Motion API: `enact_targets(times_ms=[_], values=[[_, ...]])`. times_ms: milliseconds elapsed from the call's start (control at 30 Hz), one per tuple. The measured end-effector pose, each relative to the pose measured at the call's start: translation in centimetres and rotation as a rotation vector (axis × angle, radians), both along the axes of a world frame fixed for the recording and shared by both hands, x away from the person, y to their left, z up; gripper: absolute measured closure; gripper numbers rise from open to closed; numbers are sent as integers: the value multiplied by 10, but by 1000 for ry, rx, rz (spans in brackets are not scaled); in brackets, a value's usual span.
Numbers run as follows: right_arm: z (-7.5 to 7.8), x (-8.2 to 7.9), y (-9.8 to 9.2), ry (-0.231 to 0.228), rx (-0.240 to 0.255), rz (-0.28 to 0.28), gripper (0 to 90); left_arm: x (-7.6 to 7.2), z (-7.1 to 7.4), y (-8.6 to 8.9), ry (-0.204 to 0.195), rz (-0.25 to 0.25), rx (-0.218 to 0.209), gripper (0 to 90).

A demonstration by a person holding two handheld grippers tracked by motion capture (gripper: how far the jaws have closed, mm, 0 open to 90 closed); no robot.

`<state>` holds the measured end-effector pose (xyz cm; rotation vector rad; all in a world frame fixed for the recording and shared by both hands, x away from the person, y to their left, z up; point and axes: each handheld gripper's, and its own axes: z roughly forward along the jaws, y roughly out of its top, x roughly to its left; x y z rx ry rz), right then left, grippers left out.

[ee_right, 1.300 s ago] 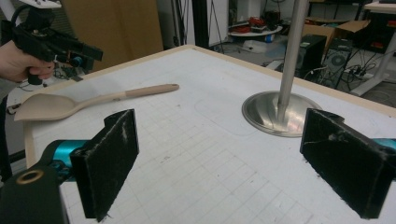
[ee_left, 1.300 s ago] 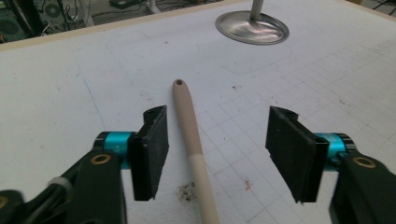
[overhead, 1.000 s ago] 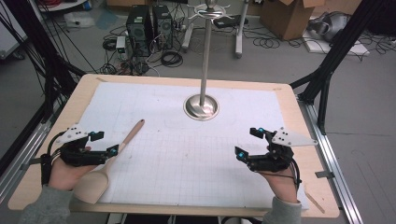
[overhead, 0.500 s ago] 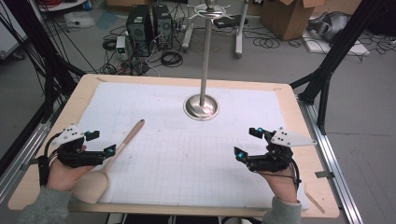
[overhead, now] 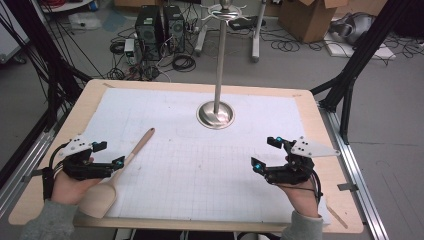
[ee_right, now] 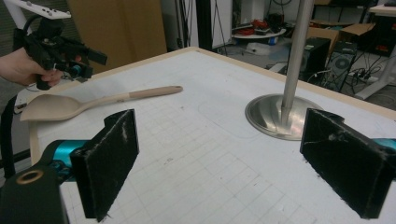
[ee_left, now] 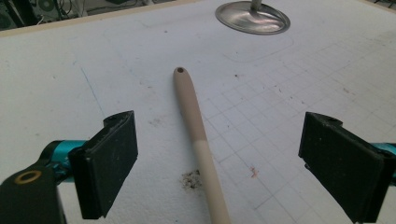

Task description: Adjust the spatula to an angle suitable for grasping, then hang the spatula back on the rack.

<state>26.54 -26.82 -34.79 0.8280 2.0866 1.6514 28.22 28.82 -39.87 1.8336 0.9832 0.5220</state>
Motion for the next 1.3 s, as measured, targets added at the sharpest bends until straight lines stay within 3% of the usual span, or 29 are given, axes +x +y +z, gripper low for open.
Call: enact_targets(times_ms=[400,867,1300], values=[[0,0,-1,4,2,-1,106,5,-12,2,62,38,23,133],[-1,1,0,2,-4,3,106,11,-27,-7,133,58,93,150],[-1,0,-1,4,-6,0,106,16,-29,-17,155,83,139,212]])
